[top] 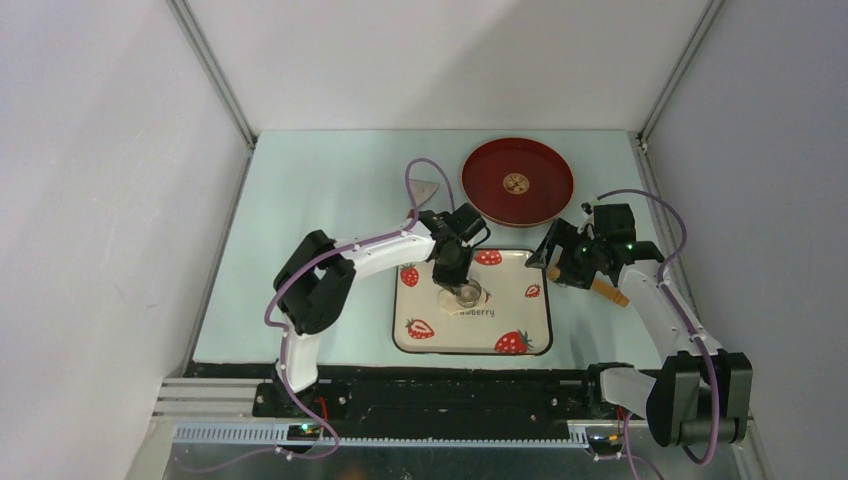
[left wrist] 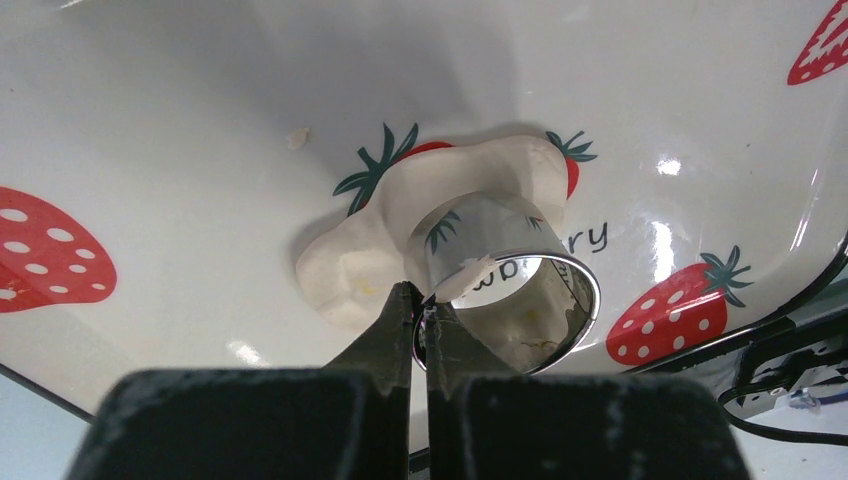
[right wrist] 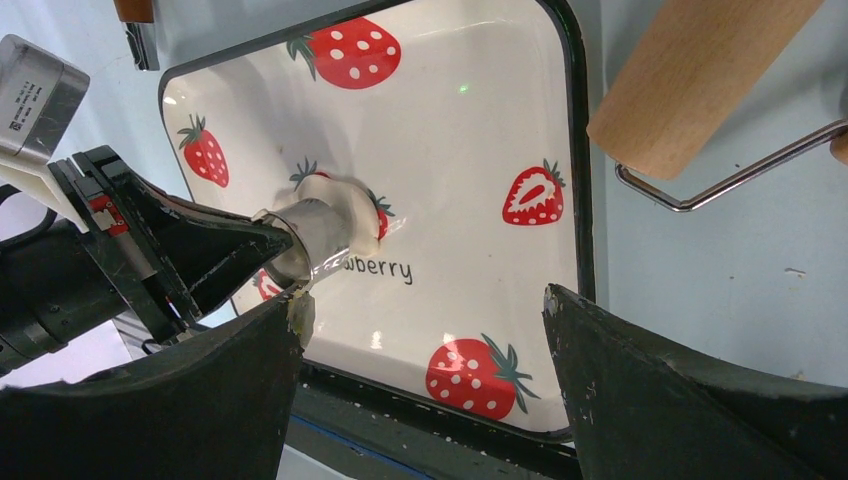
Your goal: Roll out the dumpling wrappers from the dough
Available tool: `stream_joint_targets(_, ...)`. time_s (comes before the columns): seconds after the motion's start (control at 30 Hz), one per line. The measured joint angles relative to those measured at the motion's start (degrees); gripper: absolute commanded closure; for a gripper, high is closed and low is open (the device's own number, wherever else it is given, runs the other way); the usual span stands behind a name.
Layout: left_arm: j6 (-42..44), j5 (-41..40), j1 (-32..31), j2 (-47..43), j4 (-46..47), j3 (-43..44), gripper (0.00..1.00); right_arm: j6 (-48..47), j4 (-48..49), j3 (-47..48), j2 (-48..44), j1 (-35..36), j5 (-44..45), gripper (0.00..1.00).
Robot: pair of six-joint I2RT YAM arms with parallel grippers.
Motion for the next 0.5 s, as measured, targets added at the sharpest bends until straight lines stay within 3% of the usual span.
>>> stream_joint_targets(0.5,0.22,-0.02,0.00,1.66,-0.02,0.15,1.00,-0.24,-0.09,0.02,0.24,0.44,0.00,0.09)
